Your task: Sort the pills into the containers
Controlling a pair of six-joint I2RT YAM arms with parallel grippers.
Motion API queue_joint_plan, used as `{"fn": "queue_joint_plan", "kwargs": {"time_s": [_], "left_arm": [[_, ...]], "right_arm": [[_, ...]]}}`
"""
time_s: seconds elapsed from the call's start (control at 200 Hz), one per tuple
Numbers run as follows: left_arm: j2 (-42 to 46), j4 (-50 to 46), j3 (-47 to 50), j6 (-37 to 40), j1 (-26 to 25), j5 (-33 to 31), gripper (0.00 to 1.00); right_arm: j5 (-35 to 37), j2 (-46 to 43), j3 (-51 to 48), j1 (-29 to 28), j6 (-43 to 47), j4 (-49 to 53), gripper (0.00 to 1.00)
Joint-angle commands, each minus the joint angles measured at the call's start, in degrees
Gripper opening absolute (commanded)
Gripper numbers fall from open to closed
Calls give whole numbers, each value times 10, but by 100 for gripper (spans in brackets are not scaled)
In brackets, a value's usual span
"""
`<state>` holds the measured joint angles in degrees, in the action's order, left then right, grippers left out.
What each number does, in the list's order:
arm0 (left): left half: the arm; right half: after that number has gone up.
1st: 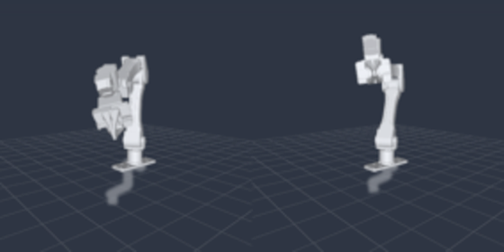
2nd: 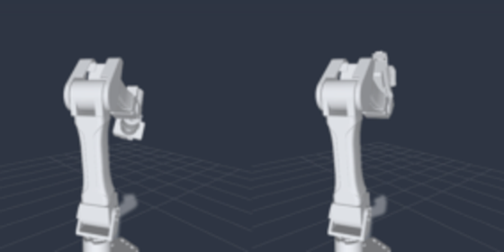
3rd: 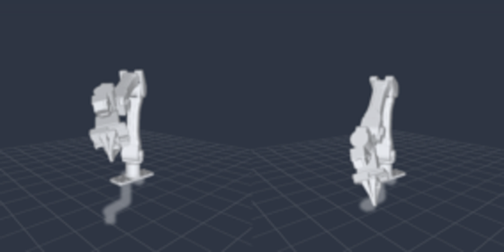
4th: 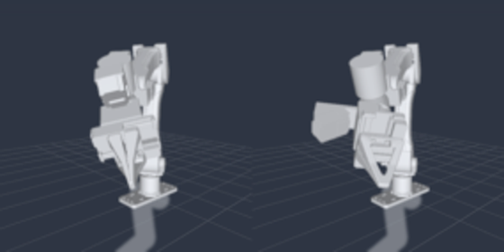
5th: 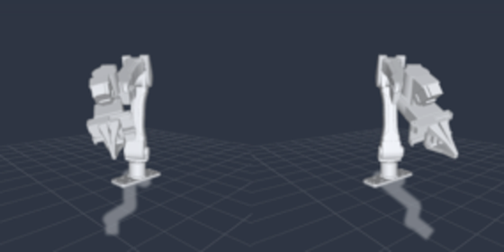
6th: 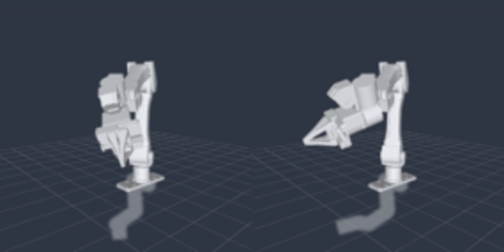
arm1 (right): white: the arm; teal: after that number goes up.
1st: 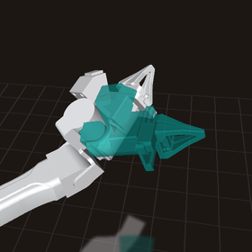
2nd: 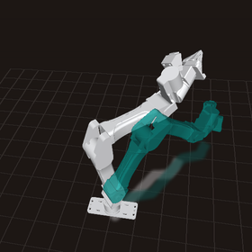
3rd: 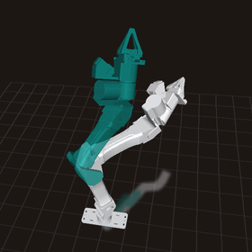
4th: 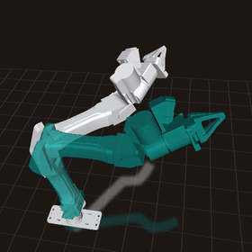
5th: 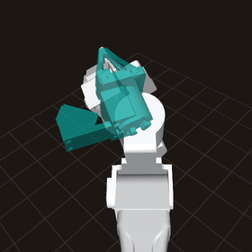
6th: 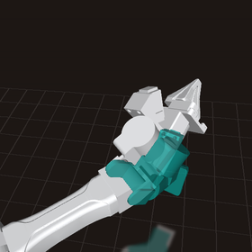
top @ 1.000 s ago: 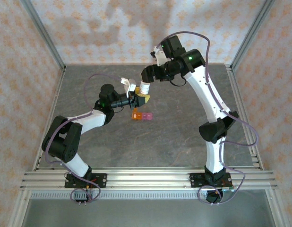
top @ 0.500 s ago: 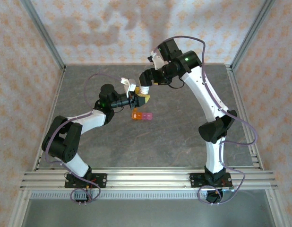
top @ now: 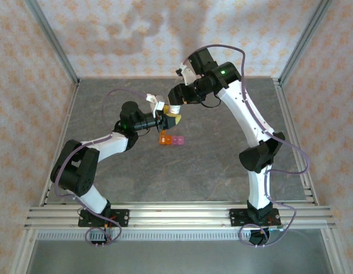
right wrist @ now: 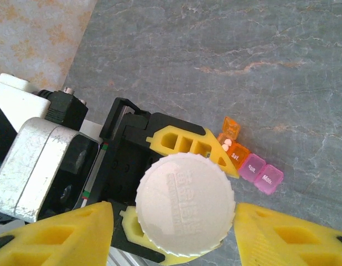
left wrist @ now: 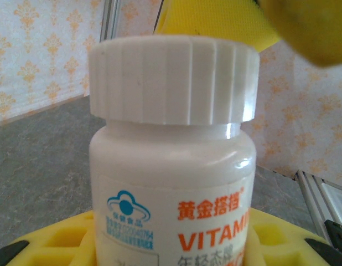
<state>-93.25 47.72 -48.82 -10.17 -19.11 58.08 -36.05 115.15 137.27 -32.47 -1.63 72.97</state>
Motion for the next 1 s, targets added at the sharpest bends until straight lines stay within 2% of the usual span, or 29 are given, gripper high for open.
{"fn": "queue_joint_plan", "kwargs": {"time_s": [0.0,0.215,0.34,0.556,0.666,0.791,0.996], "left_arm": [[19,11,-19,9,0,3,0],[21,13,-17,9,0,2,0],[21,14,-17,10,0,-2,0],[20,17,-12,15,0,-13,0],[18,24,-12,10,0,-14,0],[20,23,-11,9,0,-13,0],[15,26,-12,9,0,-10,0]], "right_arm": [[-8,5,-9,-3,-2,-12,56],[-8,-9,-46,-5,-24,-34,46],[17,-34,-93,-13,-74,-72,37],[157,-149,-278,-56,-282,-237,35],[197,-191,-359,-80,-371,-317,35],[237,-201,-370,-98,-391,-327,35],[248,-198,-353,-100,-381,-318,35]]}}
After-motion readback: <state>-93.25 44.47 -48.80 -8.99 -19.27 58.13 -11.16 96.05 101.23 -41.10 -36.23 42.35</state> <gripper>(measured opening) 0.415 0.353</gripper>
